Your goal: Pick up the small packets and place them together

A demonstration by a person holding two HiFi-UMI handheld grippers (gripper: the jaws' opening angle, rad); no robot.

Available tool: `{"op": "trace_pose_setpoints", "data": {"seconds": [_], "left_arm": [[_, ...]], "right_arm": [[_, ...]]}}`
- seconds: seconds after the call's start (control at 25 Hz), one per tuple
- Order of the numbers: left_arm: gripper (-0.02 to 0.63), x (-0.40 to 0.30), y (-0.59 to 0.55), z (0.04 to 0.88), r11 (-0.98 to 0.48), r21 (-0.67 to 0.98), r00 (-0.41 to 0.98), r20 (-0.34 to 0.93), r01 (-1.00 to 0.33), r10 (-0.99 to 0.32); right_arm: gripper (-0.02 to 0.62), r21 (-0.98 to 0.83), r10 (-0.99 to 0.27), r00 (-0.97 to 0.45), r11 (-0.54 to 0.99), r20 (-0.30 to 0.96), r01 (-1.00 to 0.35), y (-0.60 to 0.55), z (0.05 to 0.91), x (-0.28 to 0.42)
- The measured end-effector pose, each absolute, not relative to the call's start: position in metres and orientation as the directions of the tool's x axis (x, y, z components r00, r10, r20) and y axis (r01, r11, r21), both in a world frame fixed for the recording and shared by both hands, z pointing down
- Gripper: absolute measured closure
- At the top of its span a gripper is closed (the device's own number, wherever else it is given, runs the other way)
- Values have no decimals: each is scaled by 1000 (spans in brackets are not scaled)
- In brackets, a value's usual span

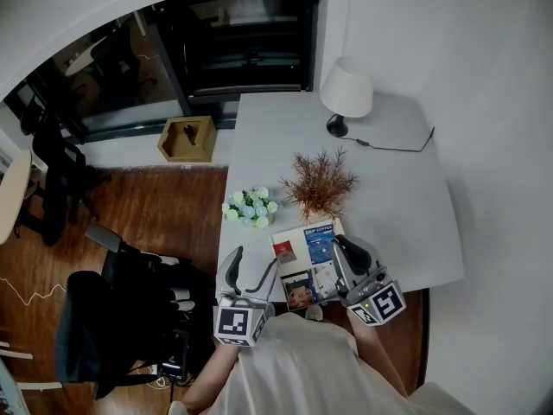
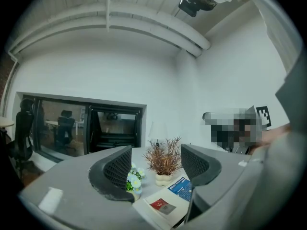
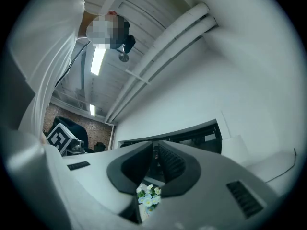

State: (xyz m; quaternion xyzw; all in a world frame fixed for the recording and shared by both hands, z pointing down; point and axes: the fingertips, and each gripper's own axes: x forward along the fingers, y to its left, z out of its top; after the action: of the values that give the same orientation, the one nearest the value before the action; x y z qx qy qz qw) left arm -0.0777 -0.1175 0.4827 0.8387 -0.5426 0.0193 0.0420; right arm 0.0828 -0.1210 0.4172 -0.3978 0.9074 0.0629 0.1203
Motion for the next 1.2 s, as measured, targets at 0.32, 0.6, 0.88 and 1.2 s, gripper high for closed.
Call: {"op": "trace_pose_setpoints", "data": {"seconds": [0.32,0.6,0.88,1.2], "left_arm": [[296,-75,-119,486,-411,48,414,86,-910,-906],[297,-71,-120,485,-417,42,419,87,-908,-904],[298,-73,-123,482,-400,32,402,68,-916,-913],[298,-75,-125,482,-386,35,388,62,-922,-920]], "right_arm": [[147,20,-707,-686,694,-171,-720,-129,435,63],[123,105,-774,-630,622,-61,-775,-136,457,68],[219,119,-822,-568,568,38,-814,-137,478,89],[224,73,-876,-472,479,94,-875,-144,489,117]]}}
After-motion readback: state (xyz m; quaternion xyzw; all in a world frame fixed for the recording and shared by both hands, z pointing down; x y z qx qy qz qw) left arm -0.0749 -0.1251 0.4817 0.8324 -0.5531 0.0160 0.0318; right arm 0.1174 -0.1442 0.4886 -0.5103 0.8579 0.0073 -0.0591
